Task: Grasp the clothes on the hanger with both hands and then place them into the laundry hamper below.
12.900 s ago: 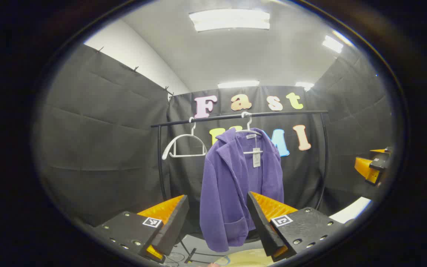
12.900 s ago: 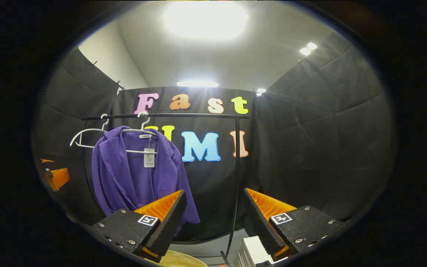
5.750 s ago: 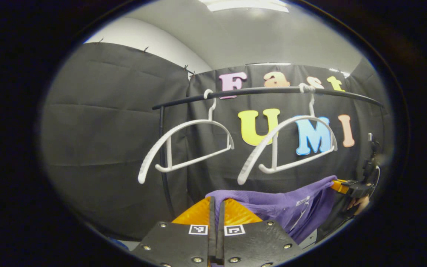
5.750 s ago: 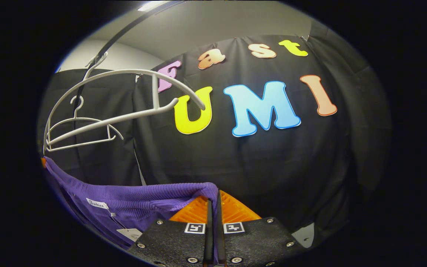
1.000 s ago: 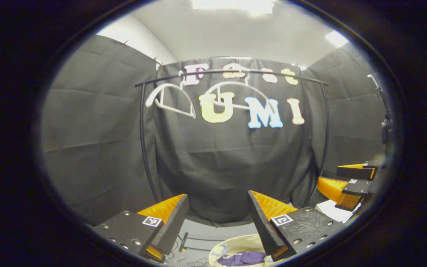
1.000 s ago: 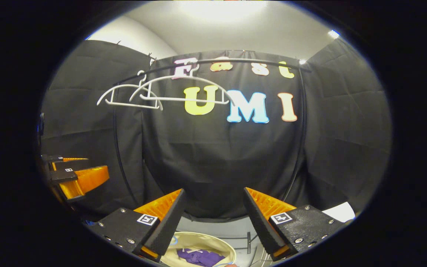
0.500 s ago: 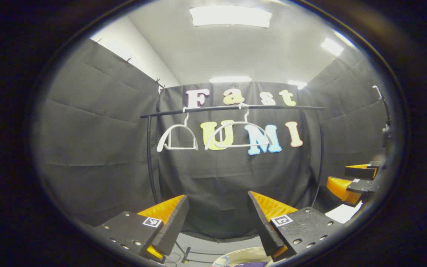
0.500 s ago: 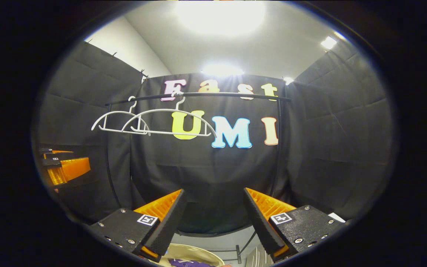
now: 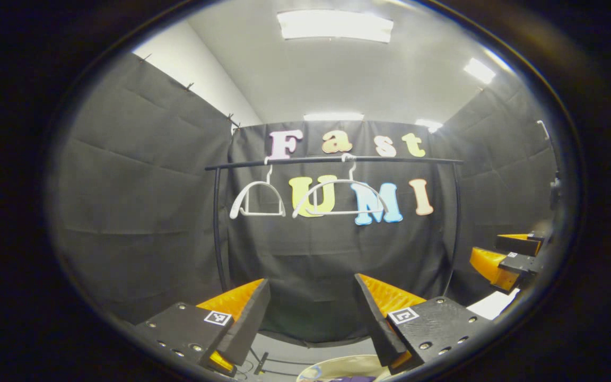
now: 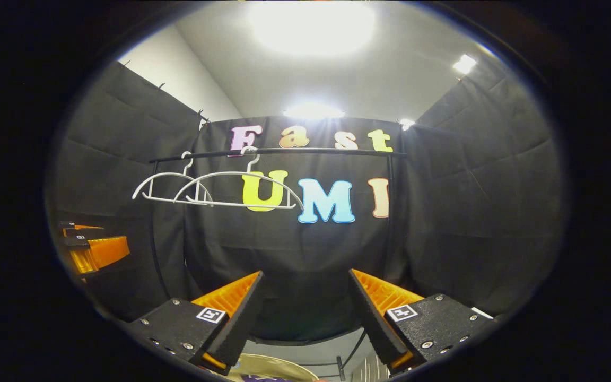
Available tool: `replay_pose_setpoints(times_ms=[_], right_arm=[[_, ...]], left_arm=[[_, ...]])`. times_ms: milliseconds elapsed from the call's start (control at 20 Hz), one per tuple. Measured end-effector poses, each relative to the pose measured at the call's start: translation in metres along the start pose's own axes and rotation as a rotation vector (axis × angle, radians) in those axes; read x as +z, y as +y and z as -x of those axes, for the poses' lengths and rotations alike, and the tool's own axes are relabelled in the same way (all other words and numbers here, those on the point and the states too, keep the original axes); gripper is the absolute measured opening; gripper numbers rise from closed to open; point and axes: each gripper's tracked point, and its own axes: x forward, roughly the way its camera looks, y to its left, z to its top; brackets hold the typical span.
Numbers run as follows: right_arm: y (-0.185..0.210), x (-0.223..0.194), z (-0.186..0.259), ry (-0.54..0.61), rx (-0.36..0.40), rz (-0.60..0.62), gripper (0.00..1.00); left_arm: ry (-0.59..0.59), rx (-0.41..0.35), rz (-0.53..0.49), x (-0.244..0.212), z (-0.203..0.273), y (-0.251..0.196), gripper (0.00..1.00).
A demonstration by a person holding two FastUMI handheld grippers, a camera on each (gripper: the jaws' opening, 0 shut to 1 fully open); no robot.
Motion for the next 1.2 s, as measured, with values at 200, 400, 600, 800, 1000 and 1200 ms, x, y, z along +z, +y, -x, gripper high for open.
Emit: replay_pose_setpoints(times_ms=[200,400,600,800,1000,1200], right_arm=[[-0.006,0.0,0.001,0.006,-0.006,-0.005,0.94],[-0.007,0.002,0.005,0.002,-0.003,0.002,0.94],[-0.007,0.0,0.008,0.008,-0.004,0.001,0.94],[-0.008,0.002,0.01,0.004,-0.006,0.001,0.94],[-0.009,0.0,0.011,0.005,-0.012,-0.002,0.94],[-0.009,-0.001,0.011,0.008,-0.013,-0.004,0.94]], left_arm=[[-0.012,0.004,0.002,0.003,0.008,-0.002,0.97],[-0.026,0.002,0.004,0.006,0.014,-0.005,0.97],[-0.027,-0.003,0.004,0.007,0.02,-0.008,0.9],[-0.025,0.0,0.009,0.007,0.023,-0.007,0.91],[-0.025,-0.002,0.008,0.007,0.022,-0.008,0.96],[-0.028,-0.005,0.0,0.007,0.023,-0.01,0.97]])
